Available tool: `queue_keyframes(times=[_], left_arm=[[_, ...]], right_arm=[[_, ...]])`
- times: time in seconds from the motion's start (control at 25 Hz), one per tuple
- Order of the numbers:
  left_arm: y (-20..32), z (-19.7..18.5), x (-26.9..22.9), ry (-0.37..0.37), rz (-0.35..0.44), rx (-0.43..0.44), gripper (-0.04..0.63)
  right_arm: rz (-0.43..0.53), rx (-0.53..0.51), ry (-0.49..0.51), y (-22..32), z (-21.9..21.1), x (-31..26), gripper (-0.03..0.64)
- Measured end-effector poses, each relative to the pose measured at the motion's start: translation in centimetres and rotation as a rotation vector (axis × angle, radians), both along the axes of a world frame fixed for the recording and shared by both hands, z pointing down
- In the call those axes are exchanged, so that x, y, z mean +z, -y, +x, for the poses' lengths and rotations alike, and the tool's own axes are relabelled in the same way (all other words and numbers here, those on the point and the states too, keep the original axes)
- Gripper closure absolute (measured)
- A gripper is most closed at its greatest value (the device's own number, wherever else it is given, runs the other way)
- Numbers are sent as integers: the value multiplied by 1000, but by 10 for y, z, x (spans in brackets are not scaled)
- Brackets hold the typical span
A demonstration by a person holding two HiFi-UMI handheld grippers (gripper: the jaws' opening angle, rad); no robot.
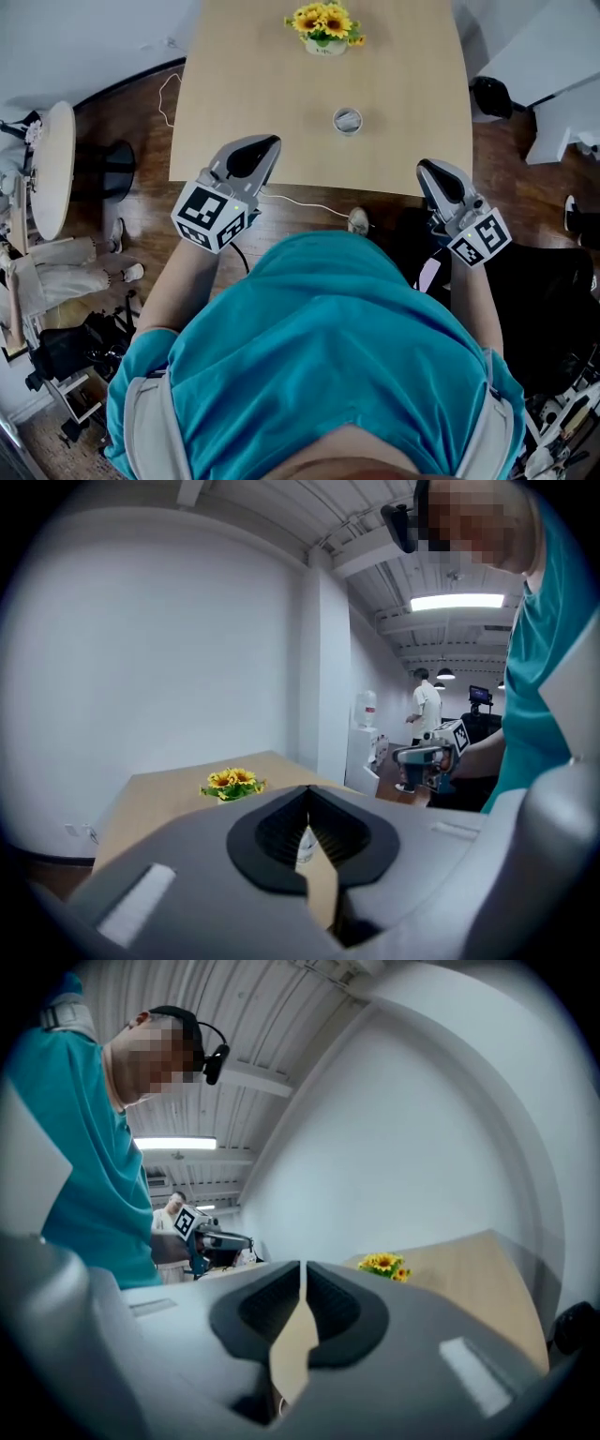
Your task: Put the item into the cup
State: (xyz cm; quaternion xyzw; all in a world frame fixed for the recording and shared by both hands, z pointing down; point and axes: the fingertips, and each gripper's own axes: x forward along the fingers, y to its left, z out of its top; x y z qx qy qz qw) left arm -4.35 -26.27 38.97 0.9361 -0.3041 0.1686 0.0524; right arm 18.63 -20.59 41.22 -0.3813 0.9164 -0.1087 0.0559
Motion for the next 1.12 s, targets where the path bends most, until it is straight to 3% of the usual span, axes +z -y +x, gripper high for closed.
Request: queue_keyframes(times=[0.24,0.4,0.64,0.88,1.12], left_arm=[[-74,-87,-14,-80,84,29,591],[-134,-140,-31,-86,142,74,591],[-193,-203,-49,-150,136,42,591],[-232,-207,-55,-171,145,-4,591],[-278,-155,-61,-147,157,-43,591]], right_arm=[[49,30,-88,-47,-63,-26,600],[54,54,-90,-86,-105,-49,600],[51,74,-79,-138,-146,-76,600],[77,67,-76,-189,-141,-87,600],[106,-8,-91,-248,-104,-84,600]])
